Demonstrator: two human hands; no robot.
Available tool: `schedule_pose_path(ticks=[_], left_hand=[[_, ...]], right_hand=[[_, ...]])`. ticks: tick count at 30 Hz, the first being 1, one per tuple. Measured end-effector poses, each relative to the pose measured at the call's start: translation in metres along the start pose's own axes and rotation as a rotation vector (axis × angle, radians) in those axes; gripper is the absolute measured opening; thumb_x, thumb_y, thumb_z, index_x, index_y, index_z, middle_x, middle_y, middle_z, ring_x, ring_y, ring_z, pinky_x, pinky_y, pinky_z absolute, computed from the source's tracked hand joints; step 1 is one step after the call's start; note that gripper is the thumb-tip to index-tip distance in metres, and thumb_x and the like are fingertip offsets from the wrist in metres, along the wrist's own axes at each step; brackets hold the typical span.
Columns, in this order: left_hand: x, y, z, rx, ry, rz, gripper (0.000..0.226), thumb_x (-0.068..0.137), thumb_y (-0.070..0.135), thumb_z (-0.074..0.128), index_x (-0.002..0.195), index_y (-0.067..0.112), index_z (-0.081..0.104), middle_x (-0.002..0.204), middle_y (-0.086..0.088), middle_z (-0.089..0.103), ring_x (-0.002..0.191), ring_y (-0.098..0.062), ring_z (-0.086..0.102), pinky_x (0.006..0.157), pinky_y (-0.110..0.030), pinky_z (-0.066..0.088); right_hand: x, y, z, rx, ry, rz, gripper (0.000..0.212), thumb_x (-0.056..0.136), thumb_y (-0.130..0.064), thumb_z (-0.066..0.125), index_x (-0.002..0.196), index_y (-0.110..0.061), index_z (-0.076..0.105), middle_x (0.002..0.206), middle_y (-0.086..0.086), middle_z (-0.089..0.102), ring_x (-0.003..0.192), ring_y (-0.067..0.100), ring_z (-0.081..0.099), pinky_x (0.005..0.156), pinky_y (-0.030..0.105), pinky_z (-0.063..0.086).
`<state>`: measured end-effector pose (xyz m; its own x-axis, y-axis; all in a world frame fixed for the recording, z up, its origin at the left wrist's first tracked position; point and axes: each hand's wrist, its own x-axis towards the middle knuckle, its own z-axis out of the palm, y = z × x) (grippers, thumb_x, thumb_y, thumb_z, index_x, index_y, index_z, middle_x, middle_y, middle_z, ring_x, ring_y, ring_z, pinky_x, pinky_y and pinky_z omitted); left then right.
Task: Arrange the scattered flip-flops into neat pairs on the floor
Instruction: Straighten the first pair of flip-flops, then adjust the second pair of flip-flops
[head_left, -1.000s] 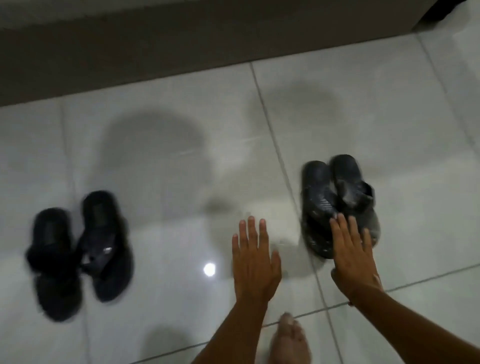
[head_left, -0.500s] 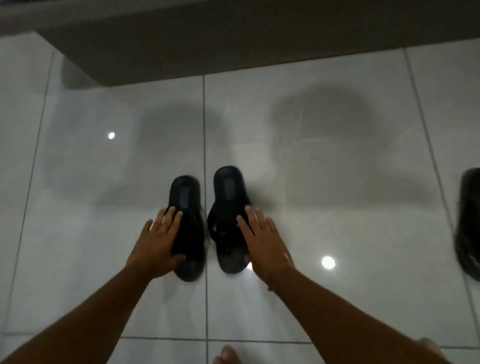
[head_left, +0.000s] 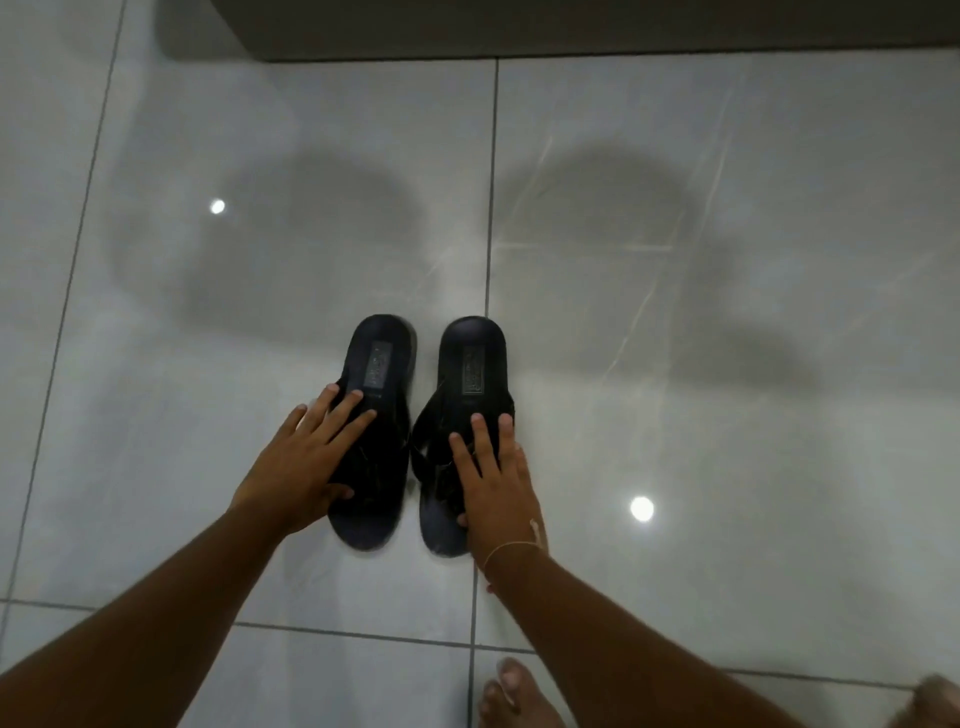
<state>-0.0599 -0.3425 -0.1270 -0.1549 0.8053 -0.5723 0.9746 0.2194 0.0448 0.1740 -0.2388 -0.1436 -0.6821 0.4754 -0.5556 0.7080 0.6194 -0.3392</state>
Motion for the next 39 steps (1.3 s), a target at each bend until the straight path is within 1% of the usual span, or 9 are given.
schedule_pose_path(ticks=[13, 19, 23, 26, 28, 31, 33, 36, 39], left_hand=[[-0.010, -0.025, 0.002, -0.021, 0.015, -0.008, 0.109, 0.068, 0.039, 0.083, 0.152, 0.025, 0.014, 0.162, -0.004, 0.002, 0.148, -0.027, -0.006, 0.118, -0.051, 0.017], [-0.011, -0.028, 0.002, 0.007, 0.016, 0.002, 0.109, 0.068, 0.039, 0.083, 0.152, 0.024, 0.015, 0.162, -0.006, 0.002, 0.148, -0.028, -0.005, 0.118, -0.051, 0.016], [-0.016, -0.017, -0.013, 0.033, 0.048, 0.022, 0.102, 0.071, 0.035, 0.069, 0.153, 0.025, 0.009, 0.162, -0.007, 0.003, 0.148, -0.027, -0.008, 0.118, -0.051, 0.011], [-0.020, 0.013, -0.037, -0.013, 0.097, -0.026, 0.098, 0.069, 0.035, 0.057, 0.152, 0.025, 0.007, 0.162, -0.007, 0.005, 0.148, -0.026, -0.010, 0.119, -0.051, 0.009], [-0.014, 0.049, -0.054, -0.066, 0.132, -0.028, 0.097, 0.070, 0.035, 0.055, 0.153, 0.024, 0.004, 0.162, -0.007, 0.004, 0.148, -0.025, -0.009, 0.119, -0.051, 0.009], [0.011, 0.124, -0.074, -0.093, 0.167, 0.073, 0.094, 0.072, 0.040, 0.052, 0.153, 0.021, 0.006, 0.162, -0.008, 0.009, 0.149, -0.026, -0.004, 0.119, -0.052, 0.013], [0.039, 0.196, -0.086, -0.129, 0.198, 0.168, 0.093, 0.076, 0.044, 0.054, 0.153, 0.019, 0.008, 0.162, -0.010, 0.011, 0.148, -0.028, -0.001, 0.119, -0.050, 0.013], [0.082, 0.319, -0.106, -0.201, 0.255, 0.286, 0.092, 0.076, 0.049, 0.060, 0.151, 0.015, 0.019, 0.160, -0.014, 0.019, 0.147, -0.032, 0.007, 0.117, -0.050, 0.018], [0.133, 0.444, -0.127, -0.284, 0.280, 0.406, 0.091, 0.079, 0.052, 0.056, 0.151, 0.016, 0.015, 0.162, -0.012, 0.011, 0.148, -0.029, 0.000, 0.119, -0.049, 0.013]], right_hand=[[0.013, -0.022, 0.011, 0.044, -0.022, -0.036, 0.094, 0.091, -0.026, 0.064, 0.154, -0.026, -0.005, 0.162, 0.005, -0.021, 0.131, 0.029, -0.041, 0.116, 0.047, -0.012], [0.015, -0.025, 0.016, 0.017, -0.011, -0.014, 0.094, 0.091, -0.034, 0.063, 0.153, -0.030, -0.006, 0.163, 0.005, -0.021, 0.130, 0.031, -0.044, 0.113, 0.059, -0.015], [0.004, -0.019, 0.007, -0.018, 0.035, -0.088, 0.113, 0.082, -0.037, 0.074, 0.149, -0.036, -0.017, 0.162, 0.004, -0.021, 0.137, 0.038, -0.036, 0.104, 0.071, -0.020], [-0.026, 0.002, -0.002, -0.032, 0.066, -0.080, 0.115, 0.083, -0.036, 0.074, 0.148, -0.034, -0.020, 0.162, 0.006, -0.019, 0.142, 0.039, -0.025, 0.108, 0.071, -0.012], [-0.054, 0.044, -0.016, -0.026, 0.075, 0.007, 0.104, 0.088, -0.036, 0.067, 0.151, -0.029, -0.016, 0.160, 0.006, -0.020, 0.144, 0.037, -0.022, 0.113, 0.070, -0.004], [-0.099, 0.141, -0.046, -0.036, 0.047, 0.189, 0.098, 0.092, -0.032, 0.063, 0.153, -0.024, -0.013, 0.159, 0.003, -0.025, 0.143, 0.032, -0.027, 0.117, 0.060, -0.007], [-0.138, 0.227, -0.076, -0.083, 0.059, 0.294, 0.095, 0.092, -0.030, 0.061, 0.153, -0.022, -0.011, 0.162, 0.002, -0.020, 0.146, 0.030, -0.022, 0.117, 0.055, -0.007], [-0.196, 0.357, -0.117, -0.181, 0.063, 0.462, 0.090, 0.094, -0.033, 0.058, 0.154, -0.023, -0.009, 0.164, 0.004, -0.014, 0.149, 0.032, -0.015, 0.120, 0.053, 0.001], [-0.245, 0.479, -0.152, -0.204, 0.106, 0.602, 0.084, 0.092, -0.027, 0.060, 0.156, -0.025, 0.005, 0.165, 0.009, -0.003, 0.149, 0.038, -0.006, 0.119, 0.057, 0.010]])
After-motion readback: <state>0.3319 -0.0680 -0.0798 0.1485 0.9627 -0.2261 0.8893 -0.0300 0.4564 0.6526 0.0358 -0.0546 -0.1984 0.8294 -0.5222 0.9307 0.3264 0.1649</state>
